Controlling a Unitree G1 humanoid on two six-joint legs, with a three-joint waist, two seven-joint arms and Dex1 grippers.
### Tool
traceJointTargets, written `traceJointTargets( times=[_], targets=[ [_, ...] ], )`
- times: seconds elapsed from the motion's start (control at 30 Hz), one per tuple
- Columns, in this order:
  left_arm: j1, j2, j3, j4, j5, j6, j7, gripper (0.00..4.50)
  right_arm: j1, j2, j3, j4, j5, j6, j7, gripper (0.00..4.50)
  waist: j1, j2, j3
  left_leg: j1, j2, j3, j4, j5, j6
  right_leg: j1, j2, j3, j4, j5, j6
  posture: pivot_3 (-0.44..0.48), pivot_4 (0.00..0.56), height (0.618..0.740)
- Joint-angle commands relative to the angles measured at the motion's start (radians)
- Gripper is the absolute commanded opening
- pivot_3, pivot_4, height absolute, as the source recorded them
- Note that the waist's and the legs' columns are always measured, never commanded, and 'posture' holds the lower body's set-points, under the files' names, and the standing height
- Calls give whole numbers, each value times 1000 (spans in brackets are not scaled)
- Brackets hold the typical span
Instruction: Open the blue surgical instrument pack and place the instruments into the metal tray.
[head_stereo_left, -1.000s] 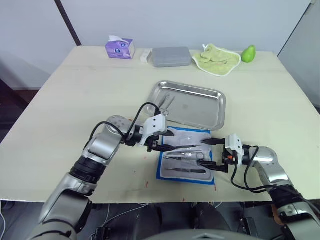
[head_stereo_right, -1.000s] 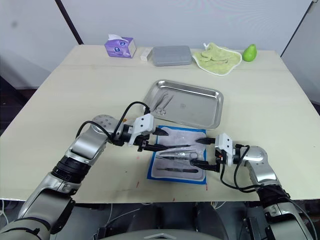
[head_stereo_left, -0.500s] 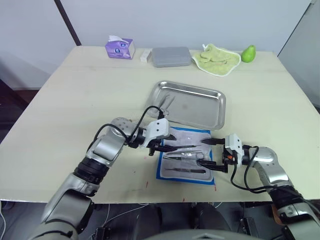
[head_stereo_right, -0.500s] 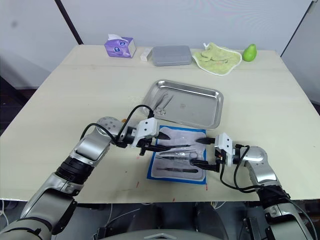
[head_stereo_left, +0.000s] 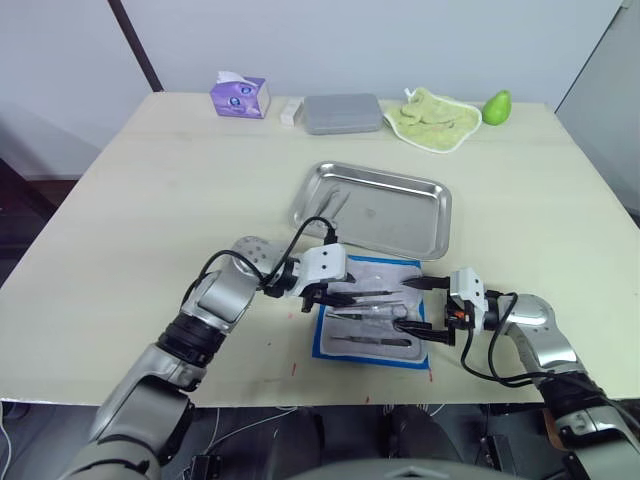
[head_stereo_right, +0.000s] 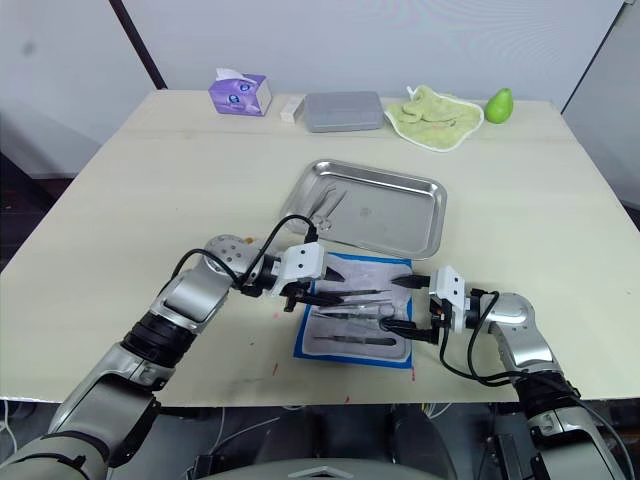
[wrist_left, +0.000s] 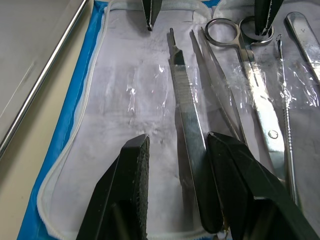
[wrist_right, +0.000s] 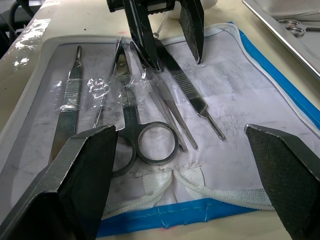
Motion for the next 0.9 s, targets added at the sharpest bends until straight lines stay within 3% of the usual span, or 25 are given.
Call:
traceJointTargets(
  times=[0.03,0.13,0.17,0.2,0.53,0.9],
  targets=[
    [-15,-9,-20,2,11,2,-10,1711,34,11,40,51,-47,47,-19,4500,0,0,0,0,0,0,0,0,0,0,0,0,0,0,0,0,150,740],
    [-16,-12,-20,5,12,6,-18,927,35,10,41,48,-47,50,-20,4500,0,0,0,0,0,0,0,0,0,0,0,0,0,0,0,0,150,740],
    [-16,-13,-20,5,12,7,-20,186,35,10,42,46,-47,51,-21,4500,0,0,0,0,0,0,0,0,0,0,0,0,0,0,0,0,150,740],
    [-16,-13,-19,5,13,7,-22,13,35,10,42,46,-47,51,-21,4500,0,0,0,0,0,0,0,0,0,0,0,0,0,0,0,0,150,740],
    [-44,-11,-16,-13,24,40,-30,13,24,11,69,48,-74,58,-20,4500,-1,0,0,0,0,0,0,0,0,0,0,0,0,0,0,0,150,740],
    [-157,53,-66,-109,50,239,-124,13,23,12,80,48,-97,72,-29,4500,-7,0,0,4,1,3,-3,0,0,0,2,4,0,0,0,0,150,740]
  ],
)
